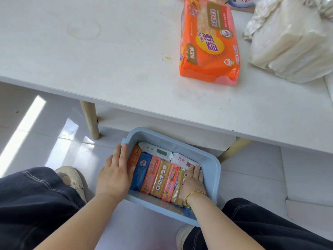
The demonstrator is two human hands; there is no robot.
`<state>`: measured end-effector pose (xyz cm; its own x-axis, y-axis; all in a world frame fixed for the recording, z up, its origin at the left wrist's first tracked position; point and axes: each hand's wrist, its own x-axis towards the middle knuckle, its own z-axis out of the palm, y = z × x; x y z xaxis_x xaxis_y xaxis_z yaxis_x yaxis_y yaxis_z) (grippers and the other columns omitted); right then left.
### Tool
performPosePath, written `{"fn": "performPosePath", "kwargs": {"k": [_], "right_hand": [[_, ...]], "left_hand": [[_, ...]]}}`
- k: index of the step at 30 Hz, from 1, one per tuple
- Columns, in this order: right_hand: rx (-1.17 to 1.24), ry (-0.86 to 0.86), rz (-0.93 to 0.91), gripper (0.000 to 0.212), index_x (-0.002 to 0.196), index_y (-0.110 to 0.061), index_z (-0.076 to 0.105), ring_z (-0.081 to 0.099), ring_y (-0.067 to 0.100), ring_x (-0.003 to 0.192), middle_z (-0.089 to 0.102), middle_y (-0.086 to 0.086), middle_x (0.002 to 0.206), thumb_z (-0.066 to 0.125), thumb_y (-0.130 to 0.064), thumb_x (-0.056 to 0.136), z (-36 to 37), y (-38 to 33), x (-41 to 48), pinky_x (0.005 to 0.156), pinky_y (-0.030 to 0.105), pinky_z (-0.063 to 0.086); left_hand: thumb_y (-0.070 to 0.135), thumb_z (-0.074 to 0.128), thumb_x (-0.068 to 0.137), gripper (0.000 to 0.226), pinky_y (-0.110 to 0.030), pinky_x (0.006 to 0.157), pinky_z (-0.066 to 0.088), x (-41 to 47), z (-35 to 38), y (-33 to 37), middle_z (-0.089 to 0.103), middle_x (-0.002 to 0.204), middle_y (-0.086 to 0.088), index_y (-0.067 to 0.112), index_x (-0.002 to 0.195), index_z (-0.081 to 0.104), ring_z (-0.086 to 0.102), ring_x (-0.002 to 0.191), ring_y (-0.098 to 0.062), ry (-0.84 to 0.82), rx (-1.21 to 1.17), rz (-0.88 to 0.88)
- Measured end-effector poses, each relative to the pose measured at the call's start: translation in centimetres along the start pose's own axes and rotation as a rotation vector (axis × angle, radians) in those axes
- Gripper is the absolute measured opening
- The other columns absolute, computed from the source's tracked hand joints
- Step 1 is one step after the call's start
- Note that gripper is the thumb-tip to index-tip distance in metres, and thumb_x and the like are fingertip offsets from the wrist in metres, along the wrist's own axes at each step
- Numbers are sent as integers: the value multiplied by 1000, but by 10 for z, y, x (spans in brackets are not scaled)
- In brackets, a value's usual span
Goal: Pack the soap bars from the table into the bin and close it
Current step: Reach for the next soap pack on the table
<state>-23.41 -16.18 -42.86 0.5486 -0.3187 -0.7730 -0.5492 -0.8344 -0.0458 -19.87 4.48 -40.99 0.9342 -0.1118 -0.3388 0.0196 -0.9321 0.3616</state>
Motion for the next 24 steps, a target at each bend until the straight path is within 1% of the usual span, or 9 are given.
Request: {"fn": "performPosePath", "kwargs": {"k": [3,6,8,10,11,12,14,20,24], "right_hand": [[-81,-16,-11,82,143,-3,-17,-13,29,144,-22,14,154,46,-6,90,-4,0,4,119,33,1],[-189,18,-12,71,144,-2,-13,-13,28,144,-16,16,155,37,-11,93,-9,-2,3,119,35,-4],[-195,117,-83,68,144,-4,-11,-13,27,144,-13,14,156,31,-3,91,-8,-9,0,117,36,-8],[-134,185,-230,76,144,-10,-14,-15,23,143,-18,10,155,29,9,85,1,-21,-5,115,33,-11],[-103,186,-290,78,144,-12,-15,-17,21,143,-21,7,155,30,10,85,6,-26,-7,114,32,-11],[-89,176,-322,78,144,-13,-15,-18,20,143,-22,6,155,31,9,86,9,-29,-7,115,31,-11],[-92,145,-331,78,145,-13,-14,-17,20,143,-22,5,155,33,8,86,8,-31,-3,116,31,-8],[-115,-17,-364,85,145,-16,-12,-15,16,144,-20,1,156,36,12,81,-7,-32,6,118,34,0],[-118,-23,-373,86,146,-15,-11,-12,17,144,-18,2,156,37,14,81,-10,-33,10,118,34,4]], "left_hand": [[38,33,94,65,-38,103,37,0,1,0,10,155,-7,16,144,-2,26,135,-27,3,8,2],[38,33,94,66,-38,102,38,0,1,0,9,155,-7,16,144,-3,25,135,-27,-1,10,1],[38,32,94,66,-38,101,38,0,1,0,8,156,-6,16,144,-4,25,135,-27,-3,19,-1],[38,32,94,65,-37,102,38,0,1,0,8,156,-6,16,144,-4,25,135,-26,-3,20,-1],[38,31,94,65,-37,102,38,0,1,0,8,156,-6,16,144,-4,24,136,-26,-4,21,0],[38,31,94,65,-37,102,38,0,1,0,8,156,-6,16,144,-4,24,136,-26,-5,20,2],[38,32,94,65,-38,102,37,1,1,0,8,156,-6,16,144,-4,24,136,-27,-5,15,5],[37,31,94,64,-38,102,38,0,0,0,8,156,-7,15,144,-2,25,135,-27,-8,15,5],[38,31,94,64,-37,102,37,0,-1,0,9,155,-7,15,144,-3,25,135,-27,-9,12,5]]}}
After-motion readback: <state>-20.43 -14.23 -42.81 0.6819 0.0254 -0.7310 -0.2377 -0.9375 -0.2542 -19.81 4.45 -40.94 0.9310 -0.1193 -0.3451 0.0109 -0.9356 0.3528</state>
